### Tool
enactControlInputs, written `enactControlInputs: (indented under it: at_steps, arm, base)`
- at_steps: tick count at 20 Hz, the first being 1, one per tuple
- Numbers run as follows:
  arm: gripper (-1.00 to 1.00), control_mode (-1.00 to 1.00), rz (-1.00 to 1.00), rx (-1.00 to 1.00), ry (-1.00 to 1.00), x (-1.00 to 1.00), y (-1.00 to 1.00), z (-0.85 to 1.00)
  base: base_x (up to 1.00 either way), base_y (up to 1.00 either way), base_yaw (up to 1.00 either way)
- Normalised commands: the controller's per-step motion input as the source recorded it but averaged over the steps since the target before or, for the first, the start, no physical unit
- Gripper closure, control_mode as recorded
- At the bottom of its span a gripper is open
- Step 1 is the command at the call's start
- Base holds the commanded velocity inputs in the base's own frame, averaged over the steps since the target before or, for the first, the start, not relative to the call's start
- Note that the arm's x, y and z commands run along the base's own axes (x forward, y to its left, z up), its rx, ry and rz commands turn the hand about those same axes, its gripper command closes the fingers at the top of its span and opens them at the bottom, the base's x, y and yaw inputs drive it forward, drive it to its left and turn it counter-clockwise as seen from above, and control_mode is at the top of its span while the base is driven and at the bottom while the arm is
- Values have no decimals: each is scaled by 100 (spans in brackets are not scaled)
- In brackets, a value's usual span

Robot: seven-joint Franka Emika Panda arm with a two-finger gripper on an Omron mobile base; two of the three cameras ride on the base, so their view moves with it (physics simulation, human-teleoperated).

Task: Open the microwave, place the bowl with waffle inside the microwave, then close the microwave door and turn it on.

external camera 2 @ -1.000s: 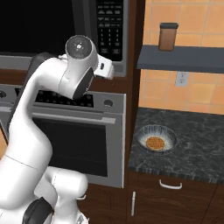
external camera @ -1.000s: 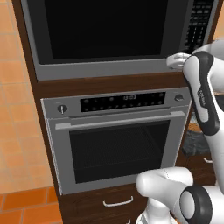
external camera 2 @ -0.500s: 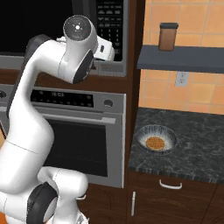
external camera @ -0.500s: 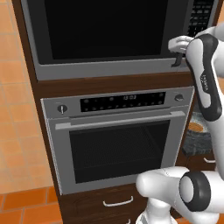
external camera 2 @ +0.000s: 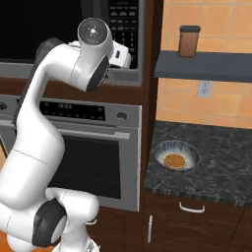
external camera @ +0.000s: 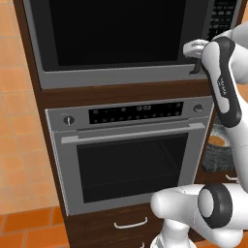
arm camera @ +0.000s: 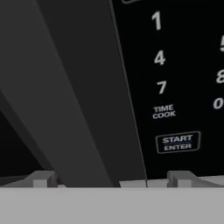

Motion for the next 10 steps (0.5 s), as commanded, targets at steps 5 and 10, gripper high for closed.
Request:
enactControlInputs:
  at_steps: [5, 10]
  arm:
    - [100, -100, 0, 0, 2, 23, 5, -19]
    - [100, -100, 0, -2, 1, 0, 0, 0]
  base:
    - [0, 0, 0]
    - [0, 0, 0]
